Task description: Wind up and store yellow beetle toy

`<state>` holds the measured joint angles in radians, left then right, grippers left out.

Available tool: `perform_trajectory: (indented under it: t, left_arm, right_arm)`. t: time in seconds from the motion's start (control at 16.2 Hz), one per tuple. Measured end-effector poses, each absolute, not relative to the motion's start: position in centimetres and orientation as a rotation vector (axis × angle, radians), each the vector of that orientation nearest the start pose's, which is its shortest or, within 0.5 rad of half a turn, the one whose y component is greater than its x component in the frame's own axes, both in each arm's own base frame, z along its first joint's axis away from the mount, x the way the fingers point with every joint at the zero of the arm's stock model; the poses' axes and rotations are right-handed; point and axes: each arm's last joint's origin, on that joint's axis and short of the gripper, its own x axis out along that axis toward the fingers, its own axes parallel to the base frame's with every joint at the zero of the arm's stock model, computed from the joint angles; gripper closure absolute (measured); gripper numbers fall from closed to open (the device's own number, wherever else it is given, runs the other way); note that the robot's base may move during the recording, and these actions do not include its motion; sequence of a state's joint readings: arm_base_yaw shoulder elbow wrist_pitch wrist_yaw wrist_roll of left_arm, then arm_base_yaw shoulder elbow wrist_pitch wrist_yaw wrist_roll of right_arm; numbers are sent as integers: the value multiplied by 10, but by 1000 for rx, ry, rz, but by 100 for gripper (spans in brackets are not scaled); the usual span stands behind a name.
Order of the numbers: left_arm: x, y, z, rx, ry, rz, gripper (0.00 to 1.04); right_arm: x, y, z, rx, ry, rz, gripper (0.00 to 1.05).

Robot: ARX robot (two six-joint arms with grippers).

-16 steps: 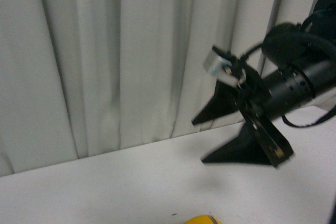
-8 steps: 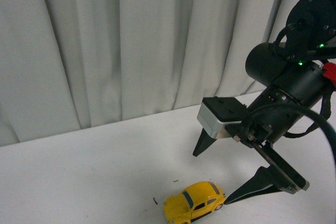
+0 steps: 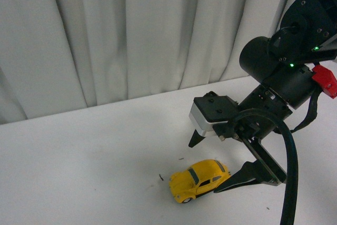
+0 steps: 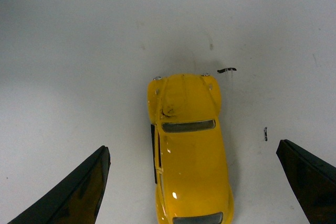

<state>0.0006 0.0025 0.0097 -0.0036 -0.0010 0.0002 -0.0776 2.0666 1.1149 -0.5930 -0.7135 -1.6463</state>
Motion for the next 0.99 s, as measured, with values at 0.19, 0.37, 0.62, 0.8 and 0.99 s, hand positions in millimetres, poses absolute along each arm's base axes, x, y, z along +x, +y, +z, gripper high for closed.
perform_trajectory:
  t: [0.19,0.37,0.62,0.8,0.99]
  left_arm:
    - [97,0,166,1,-4,1,7]
    - [97,0,166,1,-4,1,7]
    - [97,0,166,0,-4,1,7]
    - [97,0,166,0,-4,2,7]
    - [97,0,166,1,-4,1,7]
  right_arm:
    - [334,-5,75,-695,646,1398,7]
    - [333,-6,66,-737,674,1393,7]
    - [339,-5,54,-743,682,1400,7]
    - [345,0,52,-756,667,1408,24]
    - [349,3,51,-722,658,1406,55]
